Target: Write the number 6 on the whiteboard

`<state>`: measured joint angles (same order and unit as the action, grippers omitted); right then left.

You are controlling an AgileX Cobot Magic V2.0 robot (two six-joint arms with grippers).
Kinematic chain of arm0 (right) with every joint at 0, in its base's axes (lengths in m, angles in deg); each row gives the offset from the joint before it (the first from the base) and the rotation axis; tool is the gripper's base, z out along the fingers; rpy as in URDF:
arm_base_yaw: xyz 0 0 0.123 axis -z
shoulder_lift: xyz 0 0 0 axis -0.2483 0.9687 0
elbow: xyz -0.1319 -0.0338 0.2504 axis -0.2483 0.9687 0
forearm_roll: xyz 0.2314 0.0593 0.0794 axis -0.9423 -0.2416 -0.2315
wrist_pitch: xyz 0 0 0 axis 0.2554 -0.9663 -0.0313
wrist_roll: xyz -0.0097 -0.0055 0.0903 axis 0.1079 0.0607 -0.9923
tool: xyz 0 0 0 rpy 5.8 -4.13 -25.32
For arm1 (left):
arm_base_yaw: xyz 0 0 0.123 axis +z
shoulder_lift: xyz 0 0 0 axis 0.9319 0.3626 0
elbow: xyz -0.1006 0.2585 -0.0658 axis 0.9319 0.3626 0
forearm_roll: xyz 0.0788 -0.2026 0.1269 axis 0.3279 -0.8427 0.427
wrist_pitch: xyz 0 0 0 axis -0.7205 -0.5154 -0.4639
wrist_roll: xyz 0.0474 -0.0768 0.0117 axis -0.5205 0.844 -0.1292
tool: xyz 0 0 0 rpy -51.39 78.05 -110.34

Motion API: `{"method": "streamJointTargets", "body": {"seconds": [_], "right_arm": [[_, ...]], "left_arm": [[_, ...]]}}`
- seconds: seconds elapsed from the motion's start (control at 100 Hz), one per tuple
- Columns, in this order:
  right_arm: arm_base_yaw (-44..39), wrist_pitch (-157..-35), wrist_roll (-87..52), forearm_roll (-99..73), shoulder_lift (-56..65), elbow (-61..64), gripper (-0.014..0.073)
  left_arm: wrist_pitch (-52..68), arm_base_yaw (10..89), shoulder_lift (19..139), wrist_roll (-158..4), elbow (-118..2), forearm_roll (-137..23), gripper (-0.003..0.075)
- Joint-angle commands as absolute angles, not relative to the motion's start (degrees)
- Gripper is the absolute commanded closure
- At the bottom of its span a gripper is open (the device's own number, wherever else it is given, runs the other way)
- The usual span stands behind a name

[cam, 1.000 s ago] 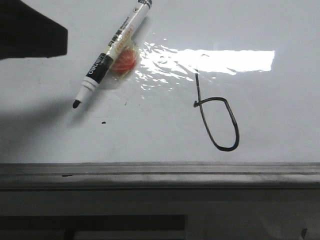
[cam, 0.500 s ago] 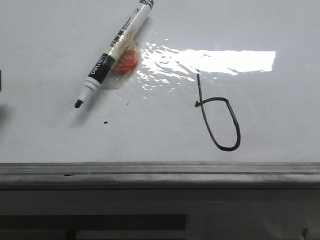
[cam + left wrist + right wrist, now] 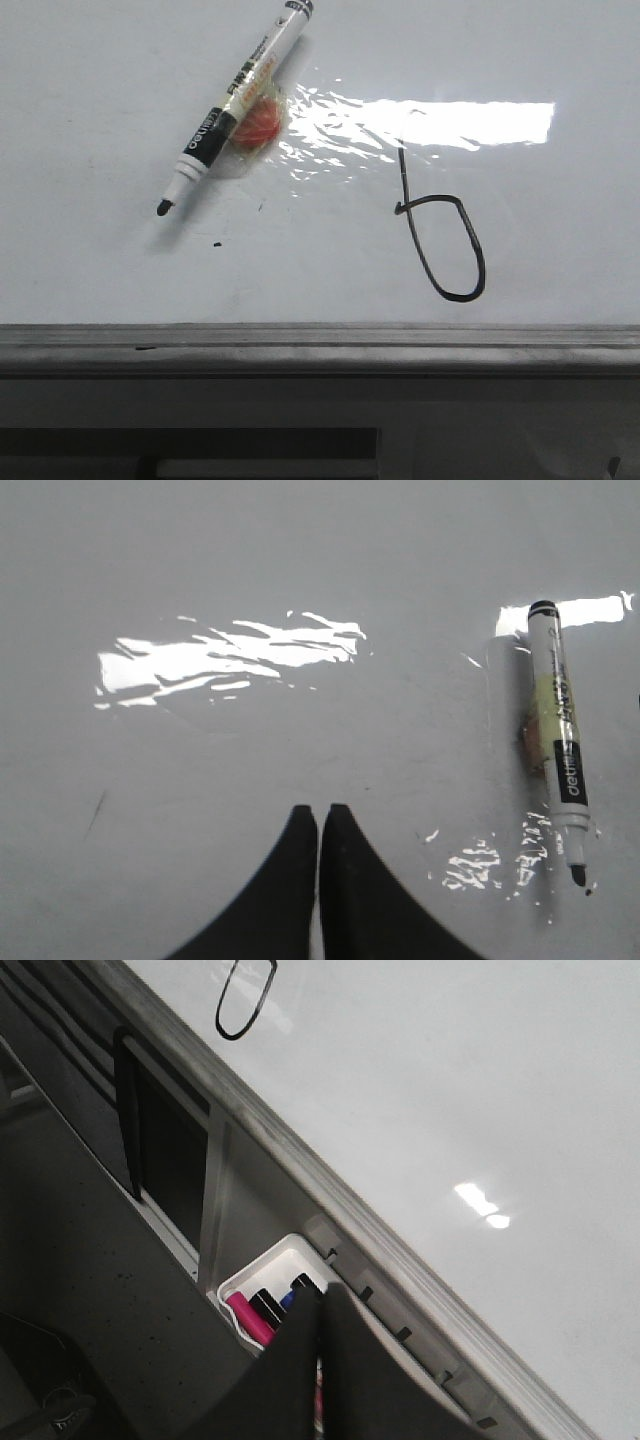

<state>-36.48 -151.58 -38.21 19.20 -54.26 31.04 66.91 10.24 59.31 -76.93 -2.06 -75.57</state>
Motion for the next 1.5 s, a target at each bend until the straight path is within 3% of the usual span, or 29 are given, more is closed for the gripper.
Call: {"method": "streamJointTargets", "body": {"seconds": [0.0,0.25,0.4,0.58,0.76,0.88,0.98,1.49], "right_arm": [[-36.4,-148.0,-38.4,20.4,-52.7,29.9,0.0657],[-36.4,-148.0,-38.4,20.4,-52.7,29.9,0.0657],[-36.4,-148.0,-38.4,20.4,-52.7,29.9,0.0657],[-36.4,-148.0,-38.4,20.4,-52.7,29.9,0.0657],[-36.4,-148.0,-38.4,20.4,-52.7,29.9,0.0657],[-36.4,-148.0,-38.4,20.4,-52.7,29.9,0.0658],[-36.4,-148.0,-38.4,20.4,-52.7,29.9,0.0658],[-36.4,-148.0,-38.4,20.4,-52.7,29.9,0.0657]], "left_arm": [[71.5,12.4,59.1,-74.5,-2.9,-69.1,0.0739],[72.0,18.4,51.3,-67.4,2.0,-64.5,0.0739],[60.0,24.5,42.0,-71.8,1.9,-65.5,0.0739],[40.9,38.9,32.7,-70.6,1.9,-62.6,0.0739],[20.9,54.6,25.9,-43.6,1.9,-42.5,0.0739],[8.9,60.3,22.8,-27.7,1.9,-32.7,0.0739],[2.8,61.6,21.7,-24.9,1.9,-30.2,0.0739],[2.8,61.6,19.1,-24.9,1.9,-29.1,0.0739]]}}
